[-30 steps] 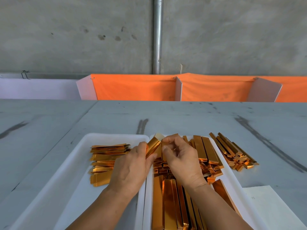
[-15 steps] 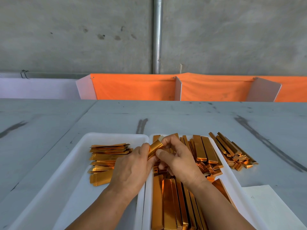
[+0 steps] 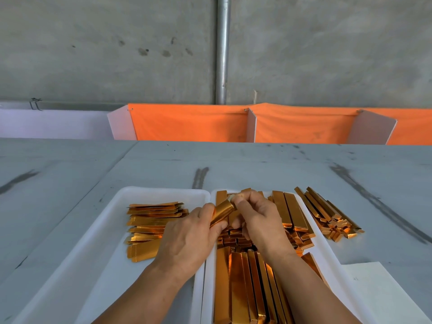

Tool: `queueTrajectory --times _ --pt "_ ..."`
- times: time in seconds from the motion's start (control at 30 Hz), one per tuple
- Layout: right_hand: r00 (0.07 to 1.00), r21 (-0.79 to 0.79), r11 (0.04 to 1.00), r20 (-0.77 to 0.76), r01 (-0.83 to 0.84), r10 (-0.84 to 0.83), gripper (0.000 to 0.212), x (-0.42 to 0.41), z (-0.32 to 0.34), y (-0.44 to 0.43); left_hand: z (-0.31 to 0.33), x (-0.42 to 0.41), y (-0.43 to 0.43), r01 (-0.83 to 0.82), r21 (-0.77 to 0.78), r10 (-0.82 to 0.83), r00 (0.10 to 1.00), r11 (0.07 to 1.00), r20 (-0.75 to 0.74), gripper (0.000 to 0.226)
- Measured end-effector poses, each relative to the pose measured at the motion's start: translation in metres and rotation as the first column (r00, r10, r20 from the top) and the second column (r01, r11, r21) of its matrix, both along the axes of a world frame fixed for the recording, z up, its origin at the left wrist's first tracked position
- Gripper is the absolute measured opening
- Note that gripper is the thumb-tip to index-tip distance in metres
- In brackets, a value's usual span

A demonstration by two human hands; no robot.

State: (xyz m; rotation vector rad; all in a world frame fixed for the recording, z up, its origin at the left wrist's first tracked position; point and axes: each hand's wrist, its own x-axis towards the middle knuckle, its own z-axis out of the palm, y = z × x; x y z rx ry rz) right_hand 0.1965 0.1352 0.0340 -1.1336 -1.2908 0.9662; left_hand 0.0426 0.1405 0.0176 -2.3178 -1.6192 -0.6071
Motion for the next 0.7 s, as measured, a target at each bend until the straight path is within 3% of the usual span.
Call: queueTrajectory --times 0.23,0.7 --pt "0.998 -0.013 0.998 0.007 0.063 -0.062 0.010 0.0019 -0.0046 0.0050 -0.0012 -0.0001 0.0004 0.017 0.007 -0.017 1.000 1.000 -0.012 0.042" --pt "0.998 0.018 0.998 0.020 0.067 -0.067 0.014 0.0034 -0.0062 0.0058 -0.0039 -0.0006 0.0005 0.061 0.033 -0.060 0.998 0.998 -0.034 0.044"
